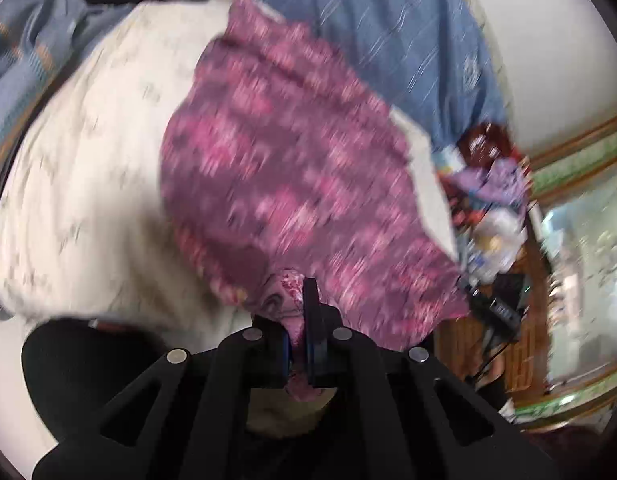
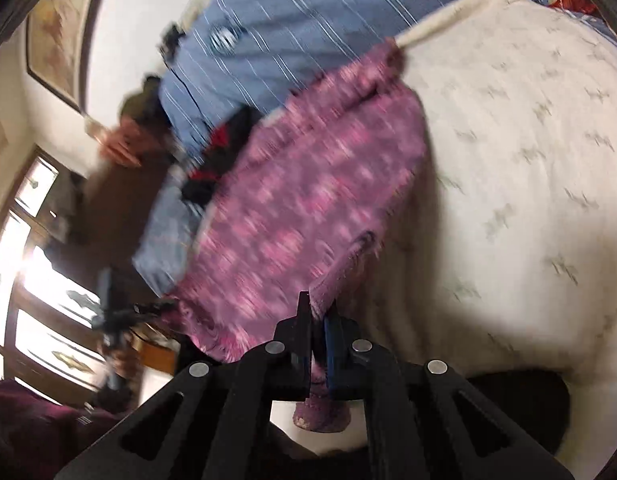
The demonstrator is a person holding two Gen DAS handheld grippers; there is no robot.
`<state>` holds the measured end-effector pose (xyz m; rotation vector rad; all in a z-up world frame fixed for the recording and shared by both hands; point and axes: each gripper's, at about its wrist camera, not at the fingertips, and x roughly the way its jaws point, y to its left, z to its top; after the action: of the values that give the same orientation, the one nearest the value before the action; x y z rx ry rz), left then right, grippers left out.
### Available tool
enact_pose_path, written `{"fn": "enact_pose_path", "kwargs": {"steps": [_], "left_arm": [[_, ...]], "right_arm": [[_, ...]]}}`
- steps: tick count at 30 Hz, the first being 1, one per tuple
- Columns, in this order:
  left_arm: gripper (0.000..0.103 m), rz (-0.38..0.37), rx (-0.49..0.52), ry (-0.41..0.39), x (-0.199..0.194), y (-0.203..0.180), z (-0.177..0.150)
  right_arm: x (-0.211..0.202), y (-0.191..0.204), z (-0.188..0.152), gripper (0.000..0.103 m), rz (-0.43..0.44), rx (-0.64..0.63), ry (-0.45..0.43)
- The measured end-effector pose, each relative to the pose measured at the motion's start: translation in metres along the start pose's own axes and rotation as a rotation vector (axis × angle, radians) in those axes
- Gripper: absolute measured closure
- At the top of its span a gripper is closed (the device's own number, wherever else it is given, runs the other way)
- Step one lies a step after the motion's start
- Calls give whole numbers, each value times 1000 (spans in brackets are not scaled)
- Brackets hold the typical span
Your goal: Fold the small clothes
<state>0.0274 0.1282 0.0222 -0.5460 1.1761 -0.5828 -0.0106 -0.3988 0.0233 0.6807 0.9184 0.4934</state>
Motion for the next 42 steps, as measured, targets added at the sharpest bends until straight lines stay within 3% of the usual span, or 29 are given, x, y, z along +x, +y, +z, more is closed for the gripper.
{"fn": "enact_pose_path", "kwargs": {"steps": [5, 13, 18, 22, 23, 25, 29, 31, 32, 34, 35, 37, 39, 42], "left_arm": [[100, -3, -9, -103, -6, -7, 61], [100, 22, -87, -217, 18, 6, 168], [100, 51, -129, -207, 58, 24, 235], [100, 108, -172, -140, 99, 44, 273], [100, 107, -186, -119, 107, 49, 278], [100, 103, -205, -91, 118, 58, 282], [100, 98, -178, -86, 119, 61, 278], [100, 97, -166, -87, 118, 61, 276], [100, 97, -167, -86, 118, 61, 276], [100, 84, -183, -88, 116, 61, 278], [100, 76, -190, -93, 115, 61, 280], [100, 51, -191, -107, 111, 56, 286], [100, 40, -185, -127, 108, 51, 297], [100, 41, -201, -145, 115, 49, 320]], "right_arm": [[2, 6, 50, 99, 104, 43, -113], [41, -15, 142, 99, 128, 142, -259], [85, -46, 193, 99, 112, 232, -291], [122, -69, 222, 98, 53, 280, -267], [130, -74, 226, 92, 32, 295, -248], [138, -82, 230, 90, 53, 328, -201], [130, -75, 218, 55, 99, 281, -133], [126, -71, 212, 52, 122, 259, -119], [127, -69, 210, 53, 100, 237, -110], [134, -62, 213, 68, 33, 177, -77], [136, -60, 214, 98, 30, 166, -69], [138, -52, 223, 97, 49, 136, -96], [133, -47, 238, 97, 96, 133, -177], [137, -60, 263, 97, 138, 207, -271]]}}
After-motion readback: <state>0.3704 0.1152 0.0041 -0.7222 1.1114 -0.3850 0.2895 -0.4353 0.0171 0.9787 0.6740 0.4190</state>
